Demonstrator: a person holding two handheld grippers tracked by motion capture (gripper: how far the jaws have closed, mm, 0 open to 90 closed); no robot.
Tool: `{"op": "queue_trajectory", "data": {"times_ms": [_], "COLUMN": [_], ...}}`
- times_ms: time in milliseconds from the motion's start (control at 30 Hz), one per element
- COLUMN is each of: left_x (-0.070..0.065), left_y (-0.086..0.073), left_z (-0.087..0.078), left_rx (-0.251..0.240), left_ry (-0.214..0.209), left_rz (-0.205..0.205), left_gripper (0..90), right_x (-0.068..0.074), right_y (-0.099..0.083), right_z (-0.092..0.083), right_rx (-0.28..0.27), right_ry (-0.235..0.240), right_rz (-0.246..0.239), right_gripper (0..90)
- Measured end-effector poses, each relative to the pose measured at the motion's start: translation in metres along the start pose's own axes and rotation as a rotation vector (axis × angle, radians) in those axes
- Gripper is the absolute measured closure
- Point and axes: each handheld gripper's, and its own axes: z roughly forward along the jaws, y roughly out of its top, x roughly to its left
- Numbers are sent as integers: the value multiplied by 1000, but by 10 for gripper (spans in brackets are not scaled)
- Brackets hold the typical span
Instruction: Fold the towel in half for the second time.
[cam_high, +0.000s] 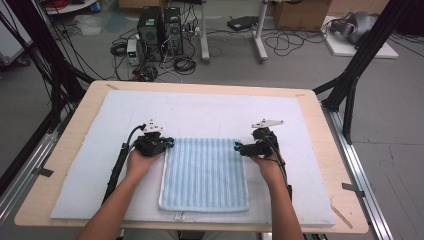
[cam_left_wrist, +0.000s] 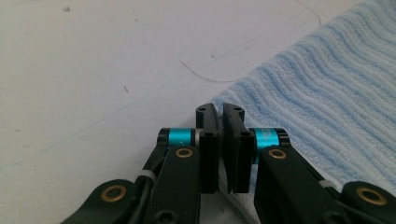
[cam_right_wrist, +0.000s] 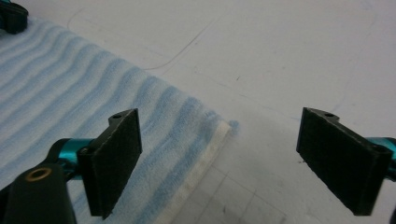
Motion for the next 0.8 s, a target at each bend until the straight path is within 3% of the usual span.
{"op": "queue_trajectory", "data": {"times_ms": [267,367,467,533,600,667,700,800], "left_x": [0,0,1,0,0,3,5,11], "left_y": [0,0,0,0,0,0,1,6], "left_z": [0,0,0,0,0,-1,-2,-8], "left_rx": [-1,-4,-4,-1,-4,-15,-28,-114], "left_ry": [-1,-3,-6,-2,-3,-12,-14,-2], "left_rz": [0,-3,-3,0,-2,-34,-52,-117], "left_gripper": [850,851,854,853,854,859,863,865], "right_x": [2,5,7,7,7,7,8,12], "right_y": [3,3,4,4,4,4,5,9], "right_z": [23,29,30,30,31,31,31,31], "right_rx": [52,77,78,78,79,75,73,49], "right_ry": [40,47,59,97,121,118,108,63], "right_rz": [3,-21,-49,-62,-37,-18,-31,-69], "right_gripper": [367,466,602,702,790,825,830,832]}}
